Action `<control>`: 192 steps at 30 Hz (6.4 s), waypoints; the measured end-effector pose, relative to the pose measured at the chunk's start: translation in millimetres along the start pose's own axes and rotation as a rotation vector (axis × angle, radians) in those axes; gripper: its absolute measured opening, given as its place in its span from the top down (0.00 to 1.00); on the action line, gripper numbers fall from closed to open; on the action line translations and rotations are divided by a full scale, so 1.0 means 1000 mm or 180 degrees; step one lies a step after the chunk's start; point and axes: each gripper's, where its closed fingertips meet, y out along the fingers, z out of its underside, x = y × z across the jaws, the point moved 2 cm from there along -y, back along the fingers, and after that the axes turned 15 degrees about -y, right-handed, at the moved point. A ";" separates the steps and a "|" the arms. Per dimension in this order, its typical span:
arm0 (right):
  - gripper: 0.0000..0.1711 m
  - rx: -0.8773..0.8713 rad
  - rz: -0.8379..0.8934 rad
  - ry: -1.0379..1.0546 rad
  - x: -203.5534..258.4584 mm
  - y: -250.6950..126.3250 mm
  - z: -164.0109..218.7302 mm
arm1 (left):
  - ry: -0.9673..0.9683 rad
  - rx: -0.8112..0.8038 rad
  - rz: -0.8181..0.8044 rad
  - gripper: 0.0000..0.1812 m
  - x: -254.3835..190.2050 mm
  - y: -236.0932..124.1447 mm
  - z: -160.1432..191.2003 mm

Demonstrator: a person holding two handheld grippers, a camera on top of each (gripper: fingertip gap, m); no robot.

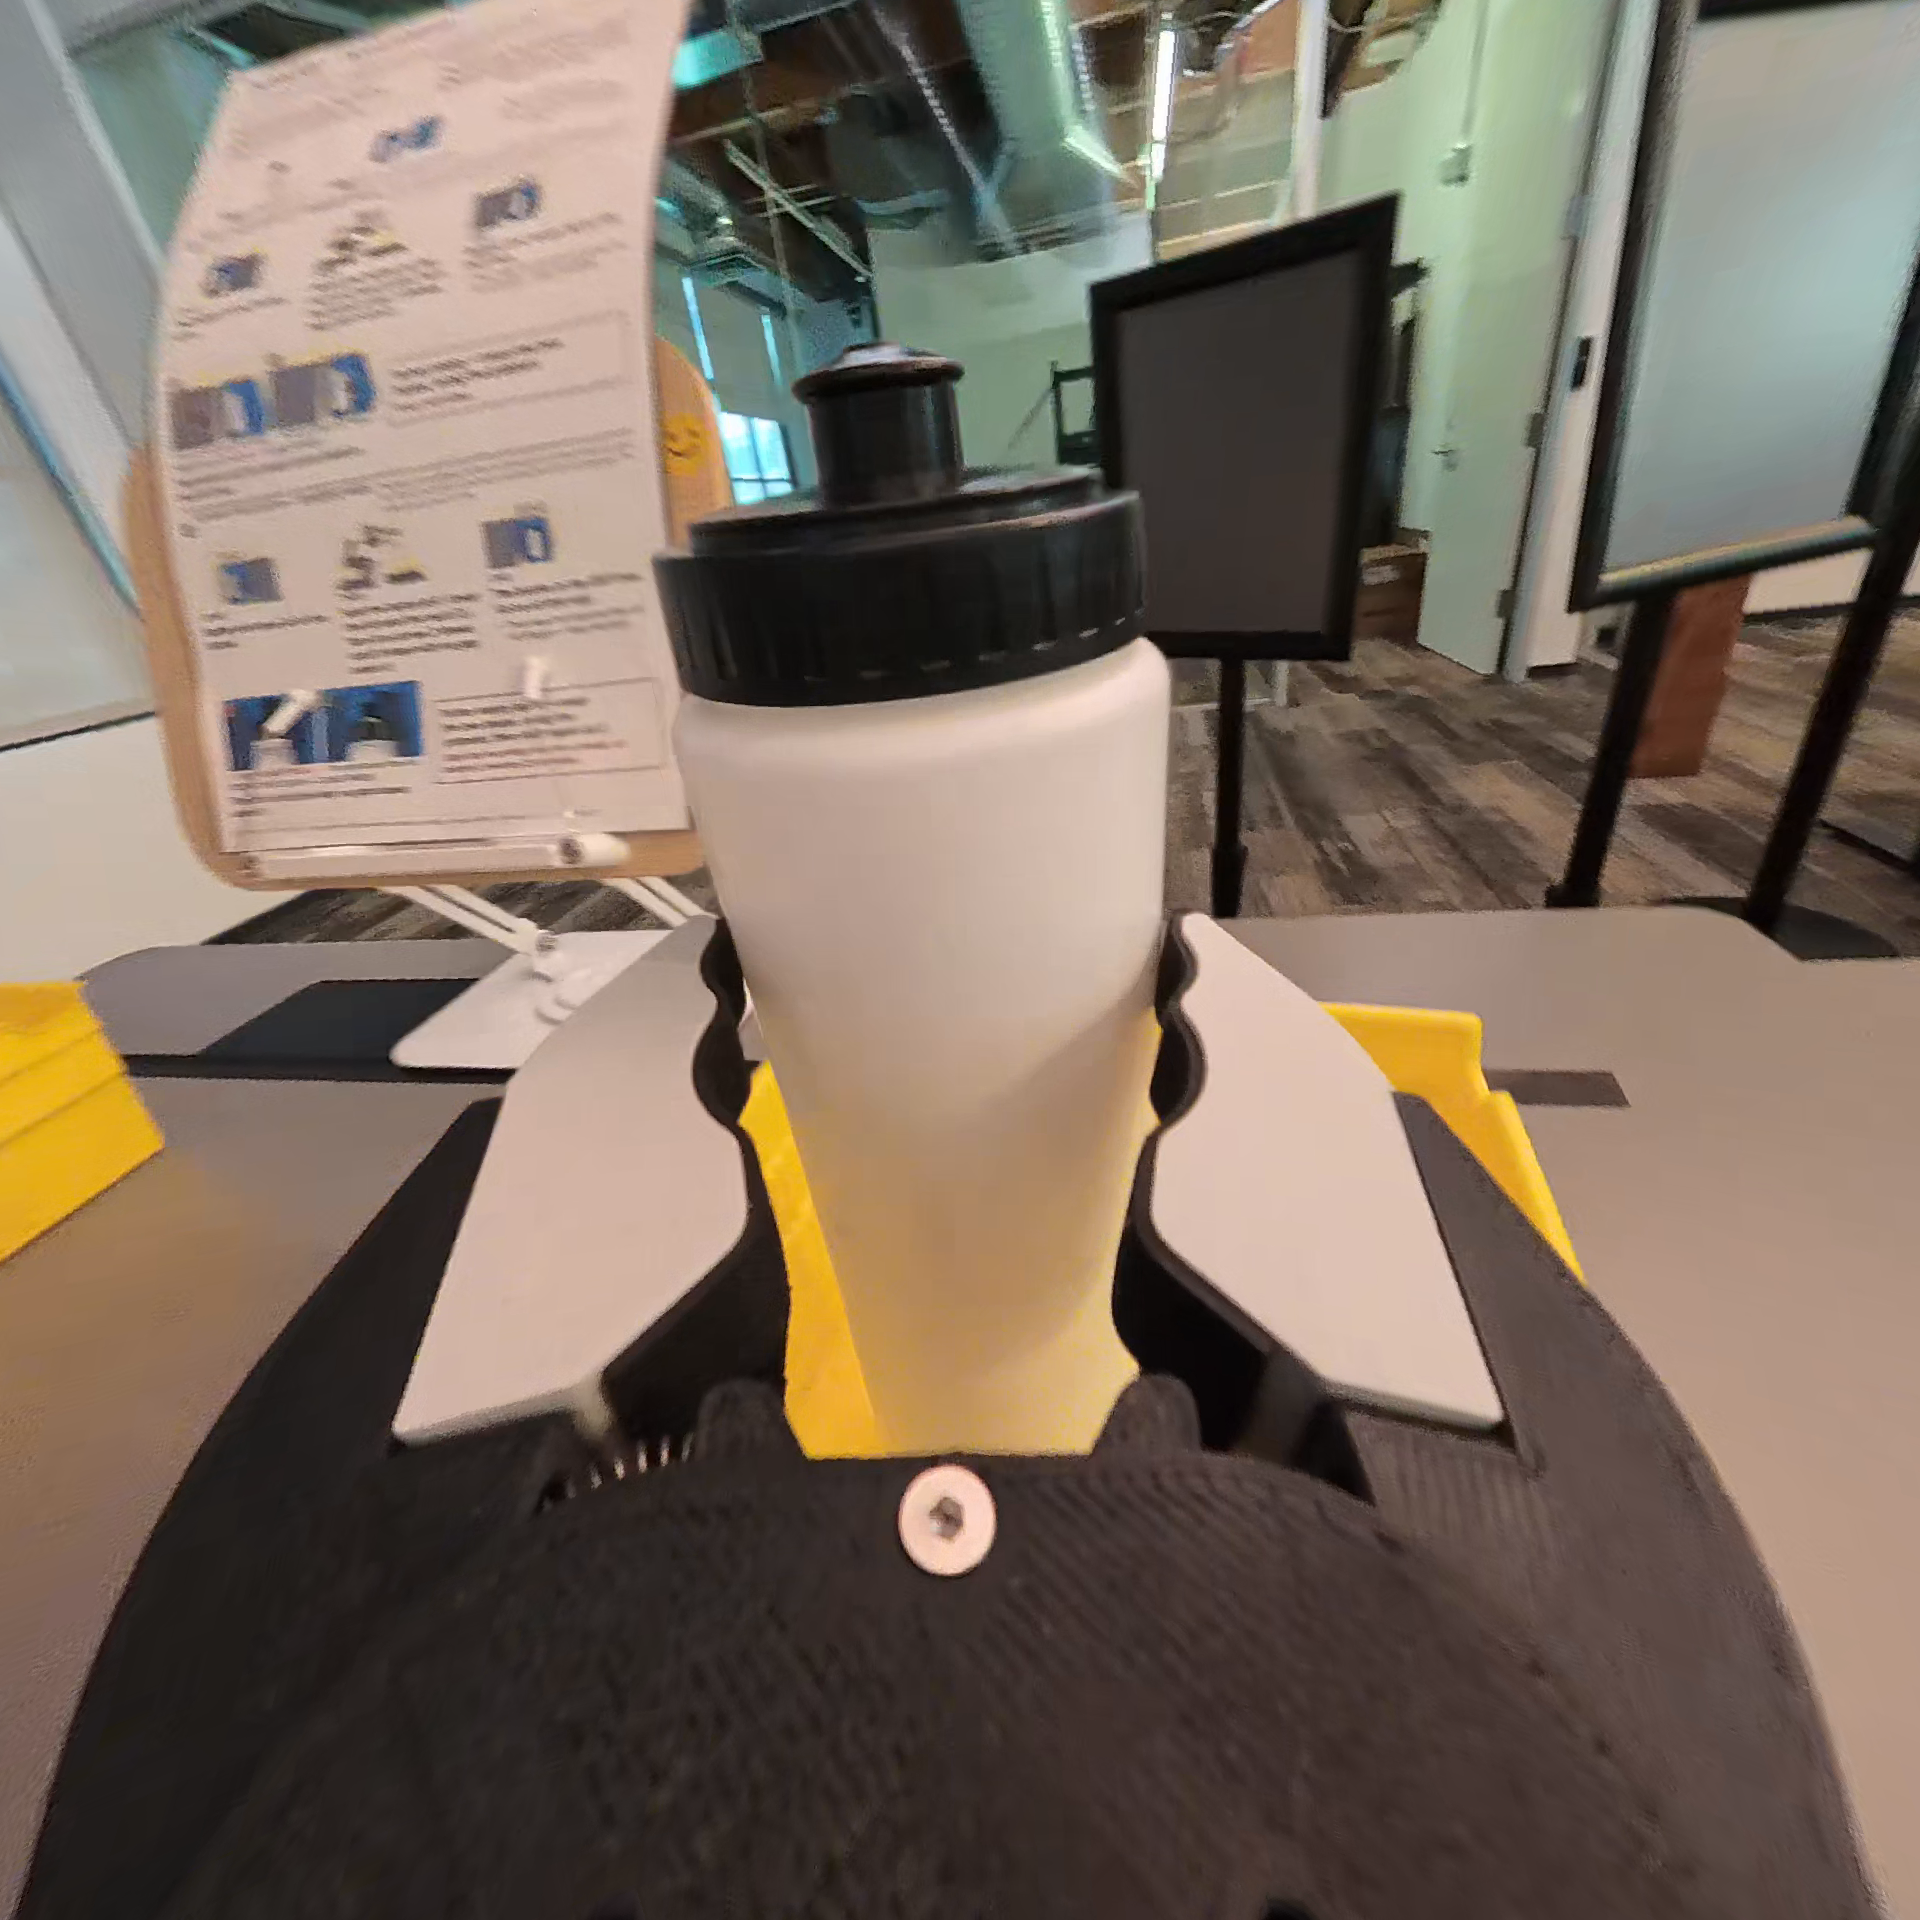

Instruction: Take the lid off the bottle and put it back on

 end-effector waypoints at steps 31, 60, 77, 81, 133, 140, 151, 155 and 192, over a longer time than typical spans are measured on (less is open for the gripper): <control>0.53 0.0310 0.0069 -0.0316 -0.016 -0.012 0.020 | 0.0036 0.0150 -0.0076 0.37 0.008 0.006 0.011; 0.58 0.2865 -0.0930 0.0407 0.007 -0.020 0.050 | -0.0001 0.0213 -0.0111 0.38 0.014 0.007 0.015; 0.57 0.3888 -0.0822 0.0767 0.001 -0.013 0.121 | -0.0022 0.0228 -0.0115 0.38 0.016 0.006 0.015; 0.57 0.3999 -0.0789 0.0788 0.002 -0.010 0.132 | -0.0022 0.0227 -0.0113 0.38 0.015 0.006 0.015; 0.69 0.3202 -0.0844 0.0608 -0.103 -0.069 0.084 | -0.1997 0.0240 -0.3057 0.49 0.130 -0.410 0.052; 0.77 0.3760 -0.0825 0.0544 -0.092 -0.078 0.111 | -0.2328 0.0749 -0.2958 0.57 0.140 -0.376 0.076; 0.92 0.3931 -0.0887 0.0977 -0.084 -0.076 0.114 | -0.2608 0.1332 -0.3401 0.84 0.155 -0.382 0.096; 0.96 0.3963 -0.0780 0.0787 -0.088 -0.075 0.113 | -0.2690 0.1338 -0.3177 0.96 0.152 -0.373 0.093; 0.96 0.4417 -0.0650 0.0657 -0.081 -0.075 0.131 | -0.2498 0.1680 -0.3185 0.97 0.145 -0.353 0.090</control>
